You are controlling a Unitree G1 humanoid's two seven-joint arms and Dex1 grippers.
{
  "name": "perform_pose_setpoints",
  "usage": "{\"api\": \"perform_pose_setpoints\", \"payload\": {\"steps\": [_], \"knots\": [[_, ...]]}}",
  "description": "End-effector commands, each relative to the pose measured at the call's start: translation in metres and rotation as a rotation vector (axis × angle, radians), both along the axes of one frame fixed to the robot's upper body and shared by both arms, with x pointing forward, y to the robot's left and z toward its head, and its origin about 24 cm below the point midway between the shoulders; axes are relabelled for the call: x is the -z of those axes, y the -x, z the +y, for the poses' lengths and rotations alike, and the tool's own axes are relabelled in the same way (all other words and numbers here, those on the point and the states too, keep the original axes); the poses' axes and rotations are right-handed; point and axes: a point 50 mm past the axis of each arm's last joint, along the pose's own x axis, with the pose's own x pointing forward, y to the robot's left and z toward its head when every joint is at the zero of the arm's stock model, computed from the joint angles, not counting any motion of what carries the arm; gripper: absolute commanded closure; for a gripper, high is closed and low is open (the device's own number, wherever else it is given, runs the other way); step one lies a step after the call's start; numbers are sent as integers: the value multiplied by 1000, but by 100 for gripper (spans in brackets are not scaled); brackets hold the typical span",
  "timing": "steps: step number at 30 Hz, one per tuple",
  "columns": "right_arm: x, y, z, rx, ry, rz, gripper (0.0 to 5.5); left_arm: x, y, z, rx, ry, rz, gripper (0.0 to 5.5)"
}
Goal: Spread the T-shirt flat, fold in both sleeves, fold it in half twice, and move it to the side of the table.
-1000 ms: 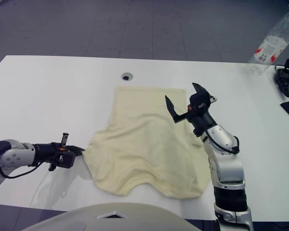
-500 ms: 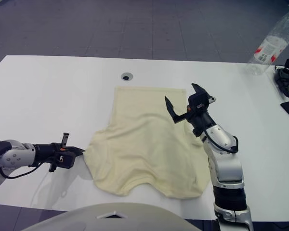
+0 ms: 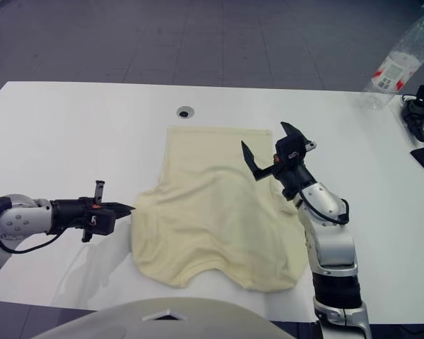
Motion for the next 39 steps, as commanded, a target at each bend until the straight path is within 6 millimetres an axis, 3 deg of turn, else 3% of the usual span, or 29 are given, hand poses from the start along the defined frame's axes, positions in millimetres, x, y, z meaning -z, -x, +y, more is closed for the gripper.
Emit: {"api": "perform_pose_setpoints", "payload": {"steps": [1,11,21,39], "knots": [[-3,1,2,1,1,-12,10,-10,-2,-8,32,21,6,549],[-1,0,7,7,17,-9,10,-10,-23,-50,129,69,-51,549],[0,-1,15,-10,20,-10,10,4,-31,-74,167,62,-38,549],[1,-3,16,-12,20,-6,10,19,-25,-106,260,88,-19,549]]}}
